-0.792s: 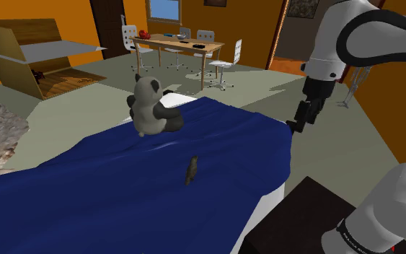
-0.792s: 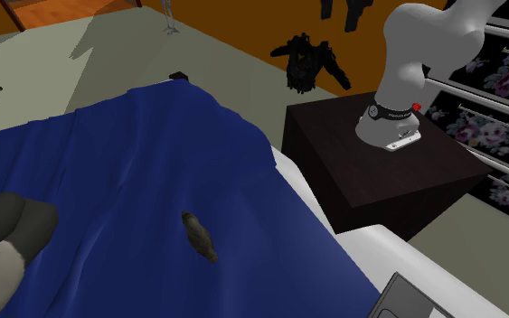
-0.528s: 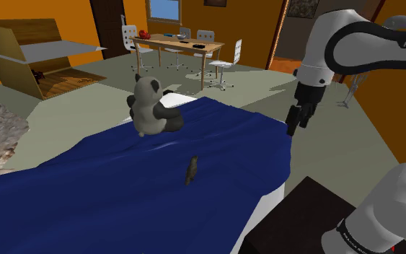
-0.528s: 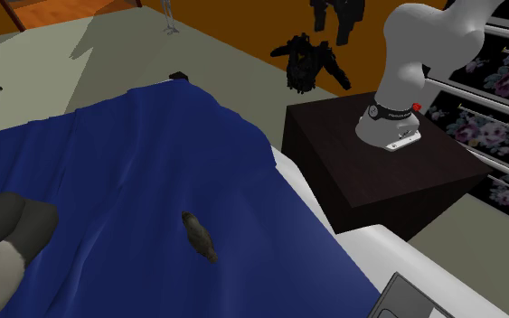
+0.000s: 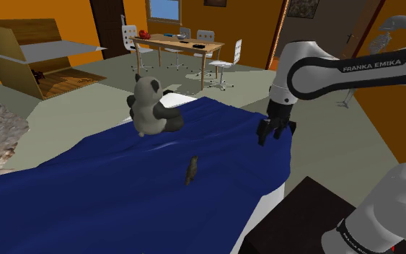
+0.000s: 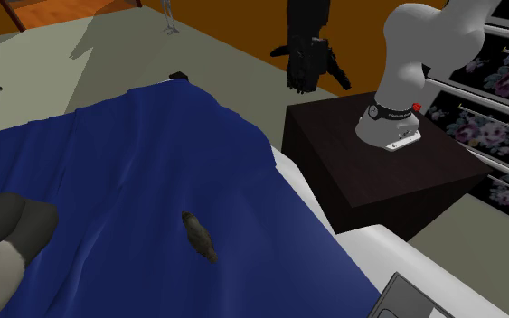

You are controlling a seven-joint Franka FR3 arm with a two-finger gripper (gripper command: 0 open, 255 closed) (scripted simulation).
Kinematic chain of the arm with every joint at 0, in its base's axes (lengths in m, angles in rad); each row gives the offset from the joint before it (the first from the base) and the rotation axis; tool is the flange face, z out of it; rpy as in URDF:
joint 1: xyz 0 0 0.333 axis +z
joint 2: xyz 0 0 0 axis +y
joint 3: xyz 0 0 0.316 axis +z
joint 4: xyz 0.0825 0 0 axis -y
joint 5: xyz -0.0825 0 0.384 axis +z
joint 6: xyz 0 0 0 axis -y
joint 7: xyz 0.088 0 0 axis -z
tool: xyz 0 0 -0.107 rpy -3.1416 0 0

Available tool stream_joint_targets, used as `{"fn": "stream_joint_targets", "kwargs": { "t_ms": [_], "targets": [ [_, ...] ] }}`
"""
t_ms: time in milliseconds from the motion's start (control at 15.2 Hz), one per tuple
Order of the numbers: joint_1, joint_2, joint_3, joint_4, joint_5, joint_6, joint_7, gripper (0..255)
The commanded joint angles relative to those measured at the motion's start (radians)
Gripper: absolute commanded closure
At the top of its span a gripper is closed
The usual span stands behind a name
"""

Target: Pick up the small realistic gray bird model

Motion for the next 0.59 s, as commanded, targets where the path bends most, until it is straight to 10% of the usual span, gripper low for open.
{"fn": "stream_joint_targets", "kwargs": {
  "t_ms": [0, 528],
  "targets": [
    [0.005, 0.061, 0.019, -0.002, 0.018, 0.078, 0.028, 0],
    [0.007, 0.361, 0.070, 0.069, 0.047, 0.353, 0.117, 0]
  ]
}}
